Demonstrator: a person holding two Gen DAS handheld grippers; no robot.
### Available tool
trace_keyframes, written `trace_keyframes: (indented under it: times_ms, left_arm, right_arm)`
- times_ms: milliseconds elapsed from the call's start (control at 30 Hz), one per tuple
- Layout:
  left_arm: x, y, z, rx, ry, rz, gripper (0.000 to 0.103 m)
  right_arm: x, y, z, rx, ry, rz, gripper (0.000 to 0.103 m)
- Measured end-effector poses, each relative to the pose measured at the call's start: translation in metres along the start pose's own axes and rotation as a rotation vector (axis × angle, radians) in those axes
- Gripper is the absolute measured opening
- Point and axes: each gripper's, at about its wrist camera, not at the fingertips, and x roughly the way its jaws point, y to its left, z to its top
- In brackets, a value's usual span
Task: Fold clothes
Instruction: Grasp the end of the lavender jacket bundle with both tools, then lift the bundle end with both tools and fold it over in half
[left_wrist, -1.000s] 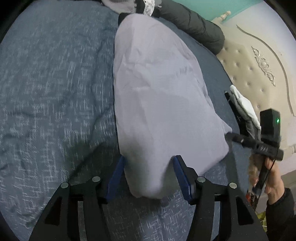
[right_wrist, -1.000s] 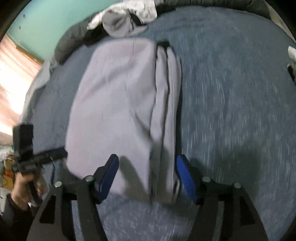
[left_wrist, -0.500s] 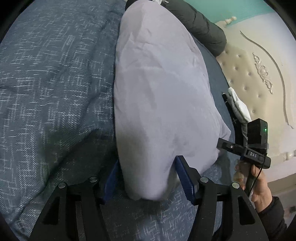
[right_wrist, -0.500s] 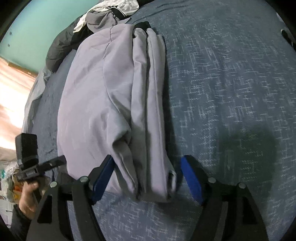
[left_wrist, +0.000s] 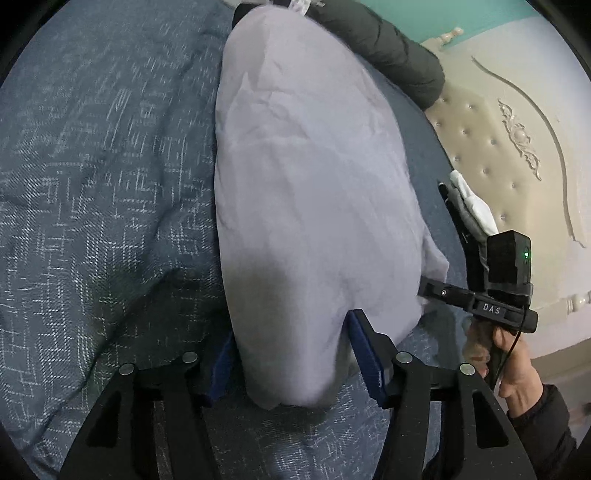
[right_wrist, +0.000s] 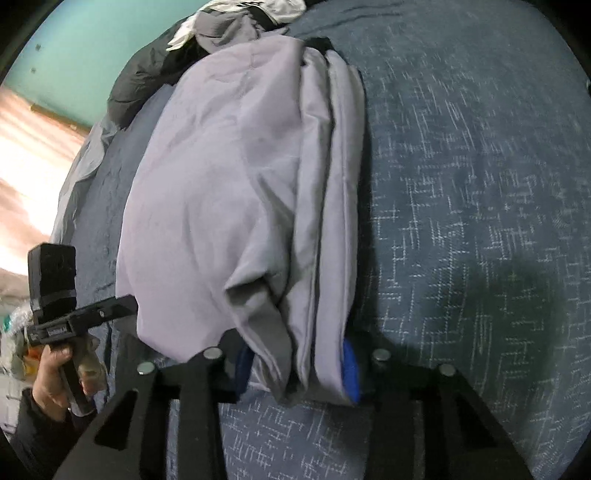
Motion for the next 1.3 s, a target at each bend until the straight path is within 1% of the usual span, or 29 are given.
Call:
trace_keyframes:
  times_ms: [33, 200, 233, 267, 333, 400, 433, 500, 567, 600, 733, 800, 867, 933, 967, 1000, 1100, 1200, 1300]
  left_arm:
    - [0.002, 0.001, 0.002, -0.002, 0.005, -0.001, 0.061]
    - [0.011, -0.002, 0.007, 0.006, -0.001, -0.005, 0.062]
    - [0.014, -0.003, 0.008, 0.005, -0.003, -0.006, 0.062]
    - [0.015, -0.004, 0.007, 0.007, -0.005, -0.005, 0.062]
    - [0.014, -0.007, 0.006, 0.024, -0.009, 0.0, 0.062]
    - [0.01, -0.002, 0.006, 0.028, -0.01, -0.004, 0.062]
    - [0.011, -0.002, 0.007, 0.027, -0.01, -0.007, 0.062]
    - [0.01, 0.002, 0.008, 0.022, -0.008, -0.018, 0.062]
    - [0.009, 0.004, 0.007, 0.024, -0.009, -0.019, 0.063]
    - [0.009, 0.004, 0.006, 0.025, -0.009, -0.019, 0.063]
    - [0.007, 0.006, 0.004, 0.03, -0.01, -0.021, 0.063]
    - [0.006, 0.007, 0.004, 0.032, -0.01, -0.022, 0.062]
    - [0.004, 0.005, 0.003, 0.039, -0.015, -0.015, 0.06]
    - [-0.001, 0.002, 0.003, 0.053, -0.03, -0.007, 0.055]
    - [-0.003, -0.001, 0.003, 0.058, -0.038, -0.004, 0.051]
    - [-0.005, -0.004, 0.004, 0.065, -0.045, 0.002, 0.047]
    - [-0.016, -0.011, 0.006, 0.084, -0.06, 0.018, 0.042]
    - [-0.025, -0.024, 0.01, 0.095, -0.073, 0.017, 0.041]
    - [-0.037, -0.042, 0.017, 0.115, -0.095, 0.019, 0.04]
  right_arm:
    - [0.001, 0.001, -0.002, 0.008, -0.003, 0.001, 0.049]
    - [0.01, 0.017, -0.006, -0.011, -0.016, -0.032, 0.049]
    - [0.011, 0.019, -0.007, -0.017, -0.02, -0.041, 0.047]
    - [0.011, 0.02, -0.009, -0.022, -0.024, -0.045, 0.042]
    - [0.011, 0.023, -0.009, -0.035, -0.028, -0.036, 0.035]
    - [0.006, 0.017, -0.015, -0.031, -0.028, -0.026, 0.035]
    - [0.003, 0.012, -0.019, -0.024, -0.028, -0.019, 0.035]
    - [0.004, 0.008, -0.019, 0.001, -0.024, 0.008, 0.039]
    - [0.002, -0.001, -0.014, 0.033, -0.021, 0.035, 0.045]
    - [0.0, -0.006, -0.01, 0.048, -0.021, 0.046, 0.045]
    - [0.001, 0.001, -0.013, 0.022, -0.042, 0.026, 0.046]
    - [0.008, 0.012, -0.011, 0.01, -0.051, 0.02, 0.04]
    - [0.009, 0.02, -0.006, -0.011, -0.06, 0.017, 0.026]
    - [0.006, 0.03, -0.006, -0.039, -0.072, -0.001, 0.021]
    - [0.003, 0.034, -0.005, -0.053, -0.078, -0.007, 0.019]
    - [0.0, 0.038, -0.005, -0.067, -0.084, -0.012, 0.018]
    - [-0.009, 0.047, 0.001, -0.088, -0.103, -0.017, 0.017]
    - [-0.023, 0.058, 0.009, -0.116, -0.123, -0.027, 0.016]
    - [-0.041, 0.058, 0.017, -0.145, -0.15, -0.034, 0.016]
